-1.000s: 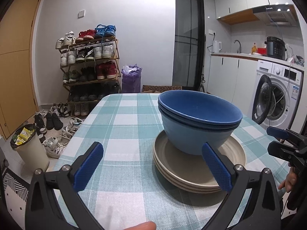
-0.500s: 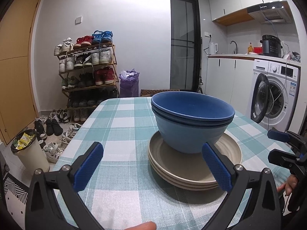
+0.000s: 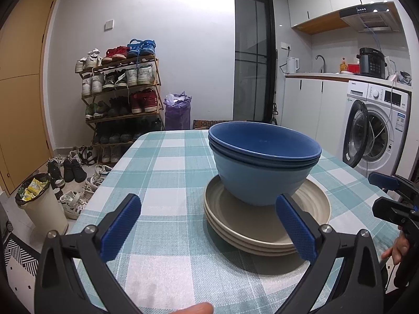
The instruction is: Organize plates and bowls
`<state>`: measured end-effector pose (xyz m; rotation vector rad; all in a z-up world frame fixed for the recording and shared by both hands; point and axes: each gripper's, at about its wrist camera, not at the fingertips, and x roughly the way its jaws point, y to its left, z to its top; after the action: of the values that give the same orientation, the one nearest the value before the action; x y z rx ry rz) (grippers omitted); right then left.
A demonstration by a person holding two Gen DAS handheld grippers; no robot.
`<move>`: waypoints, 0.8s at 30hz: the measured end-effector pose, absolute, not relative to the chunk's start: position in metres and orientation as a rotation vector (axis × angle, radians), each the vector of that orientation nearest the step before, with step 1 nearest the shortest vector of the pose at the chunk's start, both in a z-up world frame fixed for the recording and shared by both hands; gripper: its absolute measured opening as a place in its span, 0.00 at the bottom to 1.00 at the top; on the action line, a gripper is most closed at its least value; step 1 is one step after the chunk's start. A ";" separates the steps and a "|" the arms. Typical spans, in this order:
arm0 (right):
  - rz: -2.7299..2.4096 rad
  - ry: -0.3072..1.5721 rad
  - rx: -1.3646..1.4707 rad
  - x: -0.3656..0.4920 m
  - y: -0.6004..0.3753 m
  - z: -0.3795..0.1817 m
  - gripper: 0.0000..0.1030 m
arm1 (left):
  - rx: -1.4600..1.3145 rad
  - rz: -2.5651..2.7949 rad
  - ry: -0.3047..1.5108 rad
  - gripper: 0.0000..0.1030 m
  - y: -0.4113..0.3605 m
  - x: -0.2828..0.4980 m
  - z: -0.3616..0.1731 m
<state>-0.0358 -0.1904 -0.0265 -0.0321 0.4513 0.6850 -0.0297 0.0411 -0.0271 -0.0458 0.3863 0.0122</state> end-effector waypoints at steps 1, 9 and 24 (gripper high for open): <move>0.684 0.451 -0.032 -0.036 -0.191 -0.026 0.99 | -0.044 0.011 0.387 1.00 0.041 -0.030 -0.027; 0.689 0.454 -0.041 -0.039 -0.191 -0.026 0.99 | -0.049 0.012 0.392 1.00 0.042 -0.030 -0.028; 0.704 0.461 -0.055 -0.041 -0.186 -0.029 0.99 | -0.045 0.010 0.392 1.00 0.041 -0.030 -0.029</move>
<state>-0.0411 -0.1857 -0.0289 -0.0545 0.4615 0.7036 -0.0297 0.0415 -0.0286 -0.0454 0.3925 0.0100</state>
